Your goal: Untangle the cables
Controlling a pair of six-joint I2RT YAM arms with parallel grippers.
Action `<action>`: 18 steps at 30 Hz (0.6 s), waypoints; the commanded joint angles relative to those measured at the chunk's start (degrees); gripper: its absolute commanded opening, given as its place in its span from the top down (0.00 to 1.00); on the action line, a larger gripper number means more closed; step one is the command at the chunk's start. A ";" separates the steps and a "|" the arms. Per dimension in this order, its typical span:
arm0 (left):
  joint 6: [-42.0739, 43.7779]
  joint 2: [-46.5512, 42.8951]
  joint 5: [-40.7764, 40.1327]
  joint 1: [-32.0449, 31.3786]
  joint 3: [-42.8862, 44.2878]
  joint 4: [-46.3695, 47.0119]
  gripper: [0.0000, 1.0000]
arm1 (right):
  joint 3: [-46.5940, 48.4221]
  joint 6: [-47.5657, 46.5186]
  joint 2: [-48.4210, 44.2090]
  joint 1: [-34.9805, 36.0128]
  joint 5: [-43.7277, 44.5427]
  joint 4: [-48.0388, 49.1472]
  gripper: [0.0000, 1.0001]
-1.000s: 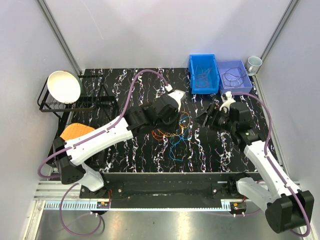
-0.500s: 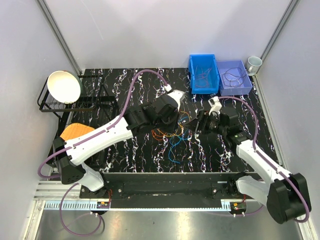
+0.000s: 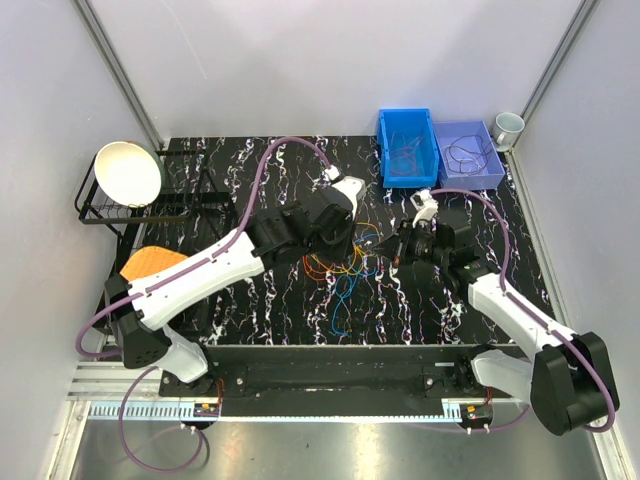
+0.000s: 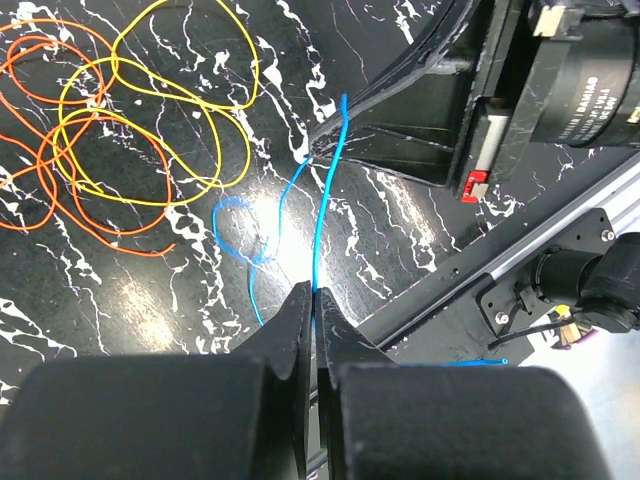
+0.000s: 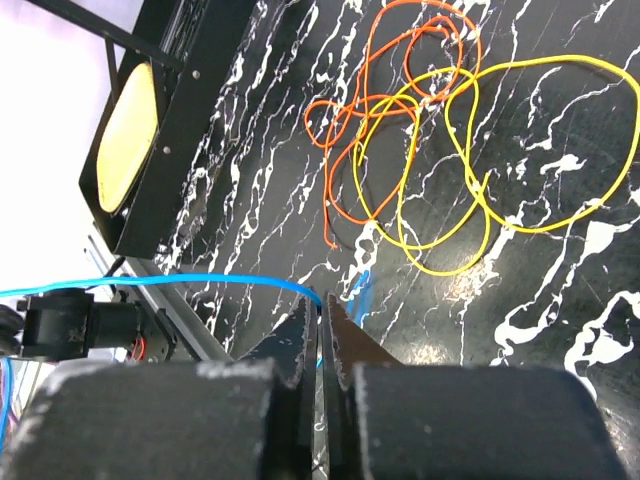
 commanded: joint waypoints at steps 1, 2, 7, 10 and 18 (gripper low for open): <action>0.80 -3.05 -1.08 0.32 0.44 0.69 1.00 | 5.52 -2.24 -2.35 0.49 3.16 -4.21 1.00; 0.71 -3.57 -1.43 0.32 -0.18 0.69 0.99 | 6.23 -2.59 -3.40 0.40 4.12 -5.37 1.00; -0.26 -5.68 -3.72 0.32 -6.14 0.87 0.82 | 12.10 -4.00 -8.14 0.49 7.03 -13.18 1.00; -0.96 -7.88 -4.07 0.32 -10.19 1.04 0.42 | 16.93 -4.61 -9.73 0.49 8.87 -17.05 1.00; -0.96 -14.64 -5.65 0.32 -16.00 -2.81 0.01 | 29.33 -7.15 -10.35 0.49 15.29 -22.51 1.00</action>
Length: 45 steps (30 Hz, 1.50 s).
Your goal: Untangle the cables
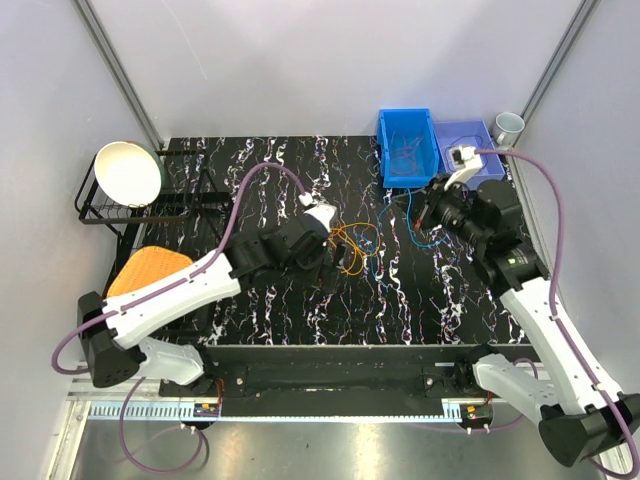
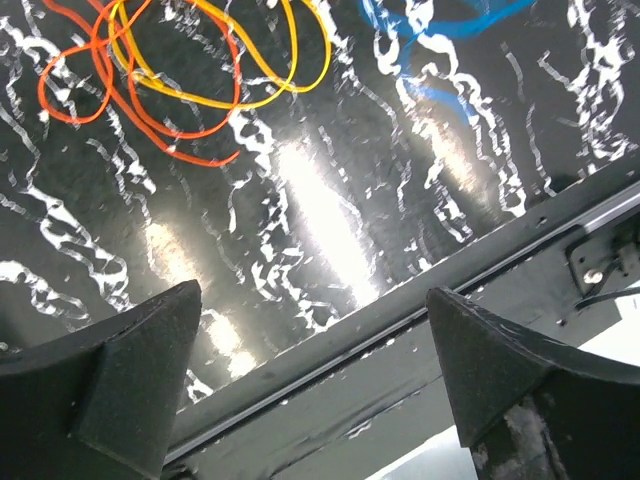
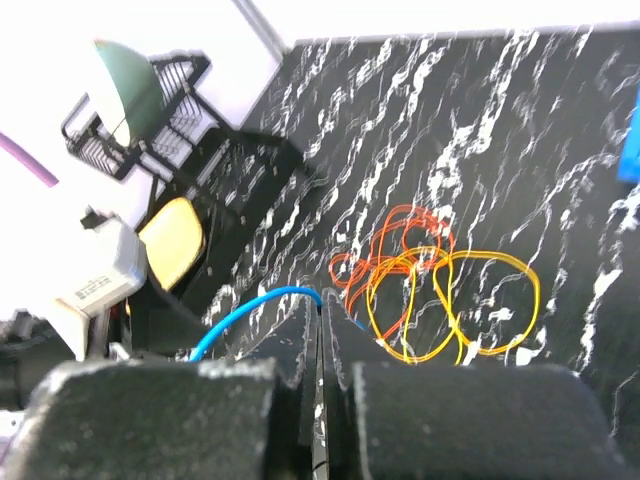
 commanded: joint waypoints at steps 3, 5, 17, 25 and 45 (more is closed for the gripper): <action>0.00 -7.97 -5.77 0.16 -1.27 -4.20 0.01 | 9.75 -3.99 1.02 0.34 8.11 -4.23 1.00; 0.00 -10.60 -8.57 0.16 -1.45 -5.88 0.01 | 11.42 -4.35 2.51 0.34 10.22 -4.49 1.00; 0.44 -28.45 -21.06 0.25 -8.38 -13.27 0.01 | 28.28 -12.42 17.88 0.16 24.89 -6.60 1.00; 1.32 -38.20 -24.15 0.25 -12.87 -10.72 0.01 | 41.39 -15.16 31.42 -3.79 29.92 -7.22 1.00; 2.73 -41.82 -29.60 0.25 -20.08 -6.41 0.01 | 73.39 -14.90 62.01 -15.22 27.72 -7.04 1.00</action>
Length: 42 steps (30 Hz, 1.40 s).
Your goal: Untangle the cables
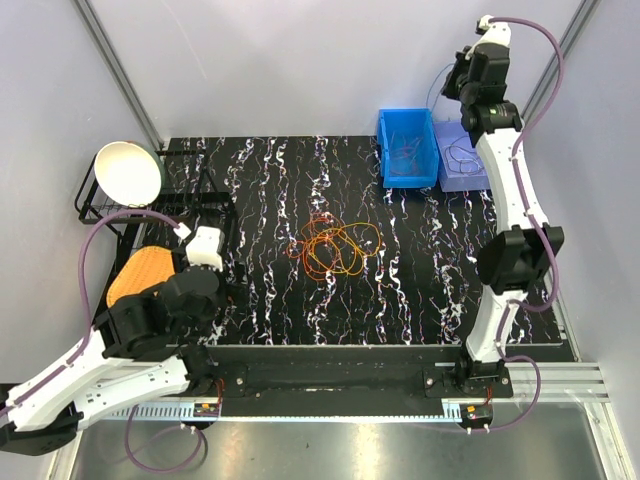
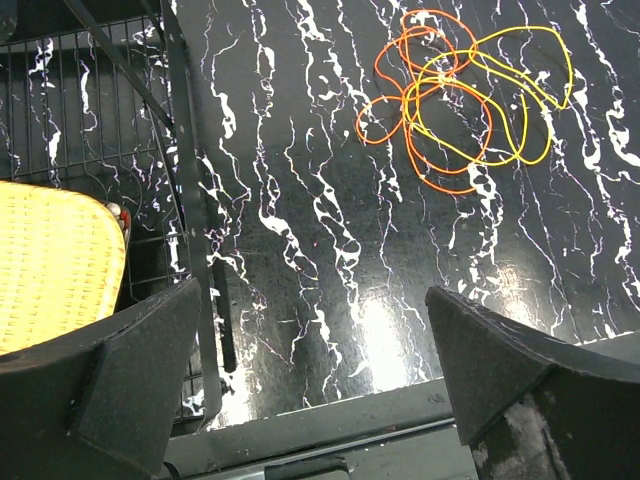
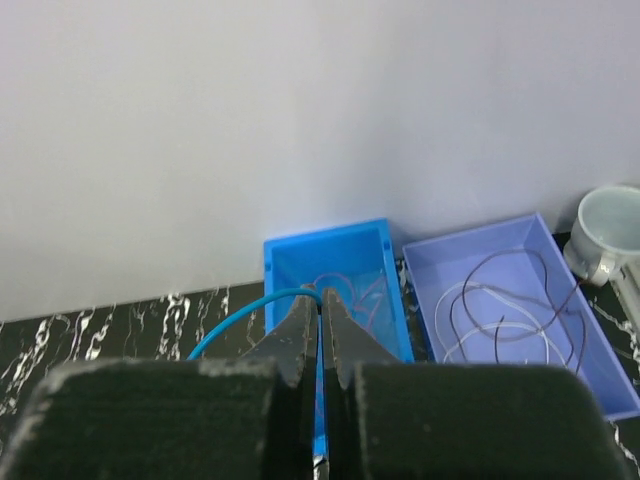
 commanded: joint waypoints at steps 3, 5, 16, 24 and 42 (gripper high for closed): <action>0.69 1.42 -2.54 0.21 -0.13 3.18 0.01 | 10.61 -1.67 9.09 -0.99 0.53 1.81 1.00; 0.69 1.33 -2.63 0.38 -0.21 3.27 0.01 | 13.07 -1.67 13.47 -1.17 0.53 1.72 1.00; 0.69 2.12 -2.63 1.26 -0.21 3.27 0.01 | 19.50 2.02 25.19 -1.17 -0.43 -4.78 0.29; 1.04 2.74 -2.10 2.14 -0.39 3.53 0.01 | 18.27 2.45 22.47 -1.17 -2.54 -4.87 0.27; 1.40 3.53 -1.40 3.11 -0.39 3.97 0.01 | -26.16 13.70 -5.12 4.97 -15.81 2.86 0.27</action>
